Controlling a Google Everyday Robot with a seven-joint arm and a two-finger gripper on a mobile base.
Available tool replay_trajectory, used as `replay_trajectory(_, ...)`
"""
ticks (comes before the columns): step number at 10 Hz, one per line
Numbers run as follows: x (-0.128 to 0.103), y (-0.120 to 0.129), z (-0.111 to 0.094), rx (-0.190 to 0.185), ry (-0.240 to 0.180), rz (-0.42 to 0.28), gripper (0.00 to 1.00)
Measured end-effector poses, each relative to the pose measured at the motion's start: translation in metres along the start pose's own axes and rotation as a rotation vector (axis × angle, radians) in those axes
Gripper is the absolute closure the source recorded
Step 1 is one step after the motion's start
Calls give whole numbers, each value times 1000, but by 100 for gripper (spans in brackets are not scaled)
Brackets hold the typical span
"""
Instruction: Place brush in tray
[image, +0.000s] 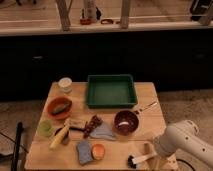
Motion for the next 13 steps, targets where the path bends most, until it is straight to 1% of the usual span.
replay_trajectory(1,5,0,8,-19,1,6,46)
replay_trajectory(2,6,-5,13,-24,0,6,55)
replay_trajectory(4,7,-5,9,-21,2,5,78)
replay_trajectory(6,6,-3,6,-30,6,-1,95)
replay_trajectory(7,9,0,6,-33,7,6,100)
replay_trajectory(8,9,0,6,-35,7,5,100)
replay_trajectory(9,8,-3,2,-26,8,1,100)
replay_trajectory(11,8,-13,-16,17,6,-3,100)
replay_trajectory(13,2,-22,-34,50,-3,-21,100)
